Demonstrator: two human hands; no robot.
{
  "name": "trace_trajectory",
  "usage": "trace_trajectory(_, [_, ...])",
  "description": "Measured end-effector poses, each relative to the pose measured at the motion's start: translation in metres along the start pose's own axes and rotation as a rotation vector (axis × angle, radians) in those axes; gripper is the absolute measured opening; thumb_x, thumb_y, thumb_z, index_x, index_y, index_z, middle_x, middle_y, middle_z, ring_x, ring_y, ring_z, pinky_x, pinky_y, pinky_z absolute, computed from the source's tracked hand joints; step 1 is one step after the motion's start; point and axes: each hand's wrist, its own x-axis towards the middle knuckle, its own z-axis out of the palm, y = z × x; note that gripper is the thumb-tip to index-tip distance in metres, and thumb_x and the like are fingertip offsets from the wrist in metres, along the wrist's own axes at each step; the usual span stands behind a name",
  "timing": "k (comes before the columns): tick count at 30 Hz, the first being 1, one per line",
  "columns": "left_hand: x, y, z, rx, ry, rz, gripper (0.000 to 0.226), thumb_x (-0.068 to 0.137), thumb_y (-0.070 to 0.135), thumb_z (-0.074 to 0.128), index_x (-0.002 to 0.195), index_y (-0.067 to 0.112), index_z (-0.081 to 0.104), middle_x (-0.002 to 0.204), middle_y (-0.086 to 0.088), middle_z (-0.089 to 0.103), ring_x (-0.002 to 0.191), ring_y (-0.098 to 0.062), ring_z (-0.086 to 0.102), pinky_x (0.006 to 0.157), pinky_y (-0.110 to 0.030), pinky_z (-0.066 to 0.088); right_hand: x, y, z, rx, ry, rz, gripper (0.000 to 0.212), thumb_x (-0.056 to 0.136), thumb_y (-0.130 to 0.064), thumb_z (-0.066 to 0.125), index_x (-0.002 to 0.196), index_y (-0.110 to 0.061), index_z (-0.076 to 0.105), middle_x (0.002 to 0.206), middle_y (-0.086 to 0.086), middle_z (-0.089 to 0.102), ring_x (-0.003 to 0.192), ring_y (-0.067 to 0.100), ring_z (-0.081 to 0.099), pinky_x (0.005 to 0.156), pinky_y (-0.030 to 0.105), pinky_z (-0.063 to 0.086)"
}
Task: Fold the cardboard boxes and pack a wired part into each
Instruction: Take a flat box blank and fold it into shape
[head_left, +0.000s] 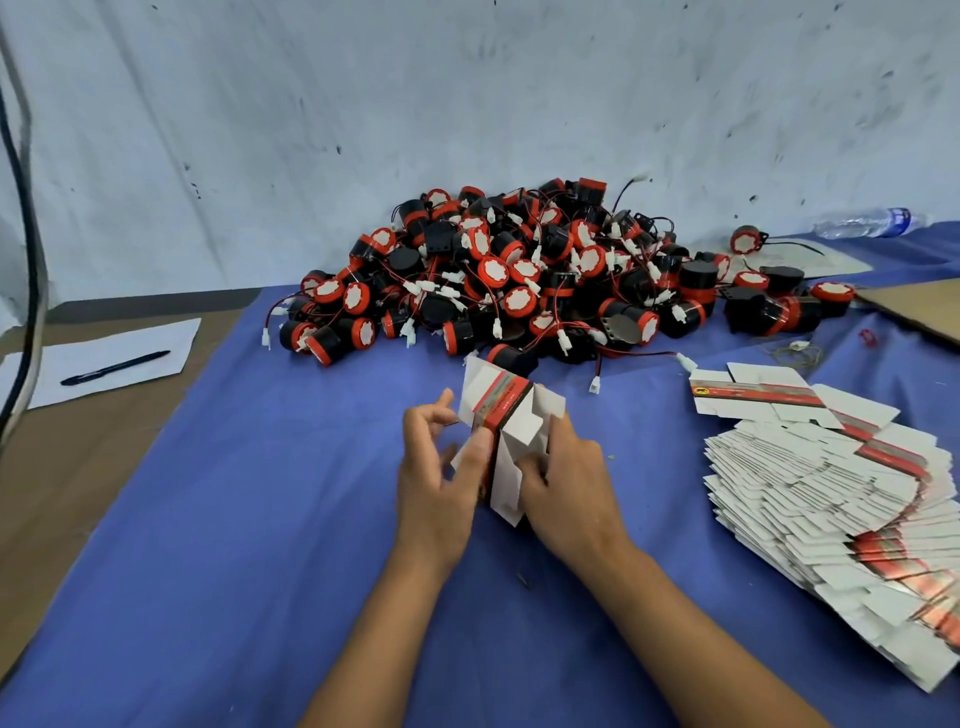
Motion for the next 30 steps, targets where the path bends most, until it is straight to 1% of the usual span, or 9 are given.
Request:
trace_trajectory(3, [-0.002, 0.002, 0.006, -0.148, -0.187, -0.079, 0.065, 0.079, 0.051, 0.074, 0.131, 0.030, 0.040, 0.119, 0.006, 0.072, 0.113, -0.009, 0.068, 0.090, -0.022, 0.055, -0.002, -0.002, -0.004, -0.012, 0.054, -0.094, 0.032, 0.088, -0.028, 0.048, 0.120, -0.030, 0.049, 0.068, -0.009, 0.063, 0.060, 0.018, 0.058, 0.052, 0.043, 0.048])
trace_trajectory(5, [-0.001, 0.006, 0.008, -0.295, -0.088, -0.184, 0.066, 0.077, 0.052, 0.078, 0.129, 0.031, 0.042, 0.106, 0.002, 0.077, 0.096, -0.009, 0.072, 0.083, -0.023, 0.056, -0.002, -0.003, -0.005, -0.056, 0.109, -0.149, 0.030, 0.090, -0.027, 0.046, 0.119, -0.031, 0.048, 0.061, -0.007, 0.057, 0.055, 0.024, 0.052, 0.049, 0.044, 0.042])
trace_trajectory(10, [0.008, 0.012, 0.007, -0.509, 0.141, -0.388, 0.064, 0.069, 0.047, 0.081, 0.120, 0.024, 0.048, 0.084, 0.003, 0.077, 0.075, -0.016, 0.067, 0.070, -0.033, 0.053, -0.003, -0.005, -0.006, -0.244, 0.011, -0.237, 0.064, 0.092, -0.014, 0.043, 0.152, -0.037, 0.041, 0.072, 0.002, 0.060, 0.063, 0.028, 0.054, 0.052, 0.042, 0.044])
trace_trajectory(13, [0.015, 0.012, -0.005, -0.648, 0.217, -0.408, 0.056, 0.074, 0.027, 0.087, 0.117, 0.021, 0.051, 0.082, 0.001, 0.074, 0.066, -0.014, 0.067, 0.055, -0.027, 0.055, -0.002, -0.003, -0.007, -0.186, -0.046, -0.212, 0.062, 0.094, -0.007, 0.048, 0.145, -0.042, 0.051, 0.117, -0.005, 0.064, 0.106, 0.021, 0.060, 0.075, 0.039, 0.053])
trace_trajectory(16, [0.017, 0.013, -0.019, -0.686, 0.204, -0.416, 0.039, 0.085, 0.010, 0.080, 0.113, 0.020, 0.055, 0.072, 0.001, 0.066, 0.055, -0.012, 0.060, 0.050, -0.027, 0.051, 0.000, -0.003, -0.014, 0.176, -0.433, -0.148, 0.057, 0.096, -0.026, 0.061, 0.145, -0.052, 0.047, 0.162, -0.022, 0.029, 0.149, 0.001, 0.026, 0.113, 0.034, 0.039])
trace_trajectory(18, [0.016, 0.016, -0.025, -0.655, 0.147, -0.424, 0.046, 0.075, 0.014, 0.084, 0.111, 0.019, 0.057, 0.072, 0.000, 0.065, 0.054, -0.012, 0.058, 0.048, -0.026, 0.049, 0.001, -0.009, -0.023, 0.484, -0.616, -0.016, 0.058, 0.088, -0.057, 0.065, 0.143, -0.052, 0.050, 0.163, -0.023, 0.029, 0.151, -0.003, 0.022, 0.121, 0.036, 0.033])
trace_trajectory(20, [0.015, 0.019, -0.027, -0.626, 0.057, -0.429, 0.056, 0.061, 0.022, 0.085, 0.111, 0.020, 0.059, 0.074, -0.001, 0.067, 0.056, -0.013, 0.059, 0.050, -0.026, 0.048, 0.001, -0.012, -0.026, 0.593, -0.617, 0.050, 0.063, 0.081, -0.064, 0.067, 0.141, -0.055, 0.051, 0.161, -0.023, 0.034, 0.149, -0.006, 0.024, 0.120, 0.038, 0.036])
trace_trajectory(25, [0.011, 0.024, -0.022, -0.585, -0.135, -0.475, 0.038, 0.072, 0.021, 0.077, 0.106, 0.019, 0.060, 0.090, -0.016, 0.070, 0.068, -0.026, 0.064, 0.059, -0.034, 0.054, -0.001, -0.012, -0.023, 0.635, -0.610, -0.018, 0.088, 0.088, -0.025, 0.077, 0.158, -0.046, 0.027, 0.155, -0.022, 0.043, 0.144, -0.004, 0.037, 0.108, 0.023, 0.045])
trace_trajectory(30, [0.011, 0.024, -0.024, -0.556, -0.222, -0.455, 0.035, 0.079, 0.018, 0.068, 0.112, 0.011, 0.058, 0.096, -0.017, 0.072, 0.074, -0.025, 0.069, 0.061, -0.034, 0.058, -0.002, -0.012, -0.019, 0.577, -0.569, -0.029, 0.089, 0.081, -0.020, 0.085, 0.151, -0.048, 0.039, 0.151, -0.008, 0.050, 0.136, 0.016, 0.052, 0.108, 0.045, 0.050])
